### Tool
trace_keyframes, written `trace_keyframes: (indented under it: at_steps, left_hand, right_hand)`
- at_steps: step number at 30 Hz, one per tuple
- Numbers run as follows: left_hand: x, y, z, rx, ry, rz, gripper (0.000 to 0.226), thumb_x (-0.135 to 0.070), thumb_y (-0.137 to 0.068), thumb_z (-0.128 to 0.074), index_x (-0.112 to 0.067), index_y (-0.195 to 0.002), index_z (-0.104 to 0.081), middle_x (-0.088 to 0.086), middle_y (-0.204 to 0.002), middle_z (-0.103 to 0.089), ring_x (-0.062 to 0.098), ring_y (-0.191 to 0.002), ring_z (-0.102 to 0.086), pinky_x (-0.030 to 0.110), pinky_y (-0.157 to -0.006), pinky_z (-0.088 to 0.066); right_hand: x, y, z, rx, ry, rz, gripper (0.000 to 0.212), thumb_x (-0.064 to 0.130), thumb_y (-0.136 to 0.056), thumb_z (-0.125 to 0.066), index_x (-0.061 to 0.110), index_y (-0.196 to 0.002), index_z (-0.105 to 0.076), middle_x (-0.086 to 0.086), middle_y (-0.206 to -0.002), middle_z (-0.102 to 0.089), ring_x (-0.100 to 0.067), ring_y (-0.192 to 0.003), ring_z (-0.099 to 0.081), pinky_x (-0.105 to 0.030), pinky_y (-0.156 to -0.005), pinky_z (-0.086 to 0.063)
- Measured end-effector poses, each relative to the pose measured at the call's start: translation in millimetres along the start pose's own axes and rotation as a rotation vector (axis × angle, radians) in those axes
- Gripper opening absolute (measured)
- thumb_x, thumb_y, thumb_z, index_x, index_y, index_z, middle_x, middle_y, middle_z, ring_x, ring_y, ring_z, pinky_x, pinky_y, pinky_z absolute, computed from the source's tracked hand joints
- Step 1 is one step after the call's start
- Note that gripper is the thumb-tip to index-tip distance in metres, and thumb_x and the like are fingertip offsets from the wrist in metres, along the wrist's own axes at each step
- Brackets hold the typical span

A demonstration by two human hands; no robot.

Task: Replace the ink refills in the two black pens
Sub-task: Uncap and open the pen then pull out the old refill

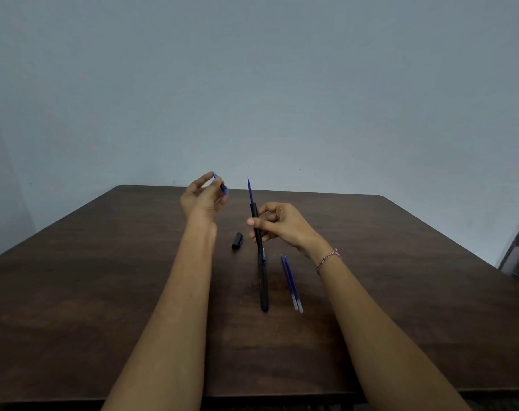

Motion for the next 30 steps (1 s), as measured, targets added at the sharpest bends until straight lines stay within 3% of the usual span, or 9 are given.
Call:
trace_keyframes:
  at_steps: [2,5,10,13,19,22,26,30]
  left_hand:
    - [6.3,-5.4,7.3,-0.021,-0.164,0.024,0.025,-0.002,-0.083,-0.067,-0.003,-0.107,-0.063,0.008,-0.089,-0.065,0.015,-0.072,-0.063,0.022,-0.06,-0.057]
    - [15.3,-13.3,15.3,-0.033,-0.51,0.058,0.018,-0.003,-0.082,-0.068,-0.003,-0.099,-0.064,0.018,-0.102,-0.066,0.023,-0.08,-0.065,0.028,-0.064,-0.056]
    - [20.6,-16.0,20.7,-0.003,-1.101,0.055,0.01,-0.013,-0.078,-0.074,-0.012,-0.078,-0.065,0.011,-0.09,-0.068,0.015,-0.063,-0.064,0.031,-0.068,-0.058]
    - [19.5,-15.5,26.1,-0.018,-1.351,0.038,0.013,-0.021,-0.078,-0.075,-0.011,-0.084,-0.069,0.009,-0.088,-0.069,0.018,-0.078,-0.066,0.035,-0.075,-0.057]
    - [21.1,-10.7,33.2,-0.024,-1.534,0.105,0.024,-0.023,-0.078,-0.075,-0.007,-0.093,-0.066,0.008,-0.083,-0.065,0.015,-0.067,-0.062,0.029,-0.061,-0.053]
    - [22.9,-9.8,33.3,-0.022,-1.548,0.124,0.024,-0.022,-0.077,-0.076,-0.006,-0.091,-0.065,0.007,-0.077,-0.062,0.011,-0.057,-0.057,0.024,-0.045,-0.041]
    - [26.2,-9.6,32.2,0.009,-1.616,0.137,0.024,-0.024,-0.078,-0.075,-0.007,-0.086,-0.061,0.007,-0.08,-0.065,0.012,-0.061,-0.059,0.025,-0.044,-0.038]
    - [27.1,-9.9,31.2,0.028,-1.703,0.124,0.028,-0.029,-0.077,-0.075,-0.009,-0.087,-0.057,0.009,-0.094,-0.064,0.019,-0.084,-0.061,0.029,-0.058,-0.044]
  right_hand:
    - [2.4,-0.1,4.2,-0.031,-0.021,0.01,0.017,0.021,-0.084,-0.07,0.011,-0.09,-0.058,-0.013,-0.076,-0.072,-0.012,-0.071,-0.072,-0.018,-0.058,-0.053]
    - [4.2,-0.6,8.6,-0.062,-0.027,0.017,0.018,0.021,-0.084,-0.07,0.011,-0.091,-0.058,-0.011,-0.076,-0.073,-0.014,-0.07,-0.072,-0.019,-0.059,-0.054]
    - [5.5,-0.9,11.9,-0.09,-0.027,0.019,0.02,0.023,-0.083,-0.07,0.01,-0.095,-0.06,-0.01,-0.078,-0.073,-0.014,-0.072,-0.072,-0.02,-0.062,-0.055]
    - [6.9,-0.6,14.2,-0.106,-0.038,0.026,0.016,0.022,-0.084,-0.07,0.012,-0.092,-0.061,-0.009,-0.077,-0.073,-0.014,-0.071,-0.072,-0.02,-0.062,-0.056]
    - [8.0,-0.8,15.0,-0.119,-0.054,0.034,0.013,0.02,-0.084,-0.069,0.013,-0.089,-0.06,-0.012,-0.077,-0.073,-0.013,-0.069,-0.071,-0.019,-0.059,-0.054]
    - [7.3,-1.1,15.4,-0.121,-0.06,0.033,0.012,0.021,-0.084,-0.07,0.014,-0.087,-0.06,-0.01,-0.076,-0.073,-0.014,-0.069,-0.071,-0.019,-0.059,-0.054]
    - [6.9,-1.4,16.3,-0.124,-0.047,0.042,0.014,0.024,-0.084,-0.07,0.014,-0.088,-0.06,-0.008,-0.076,-0.074,-0.016,-0.072,-0.072,-0.021,-0.061,-0.055]
    - [6.2,-1.9,16.7,-0.124,-0.039,0.047,0.014,0.025,-0.084,-0.07,0.015,-0.088,-0.061,-0.007,-0.075,-0.074,-0.016,-0.073,-0.072,-0.022,-0.062,-0.055]
Point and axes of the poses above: each hand's wrist, its own y-axis away from the middle knuckle, its own z-axis out of the back of the hand, x = y × z, the point moved 10 cm from there along -y, towards the middle knuckle
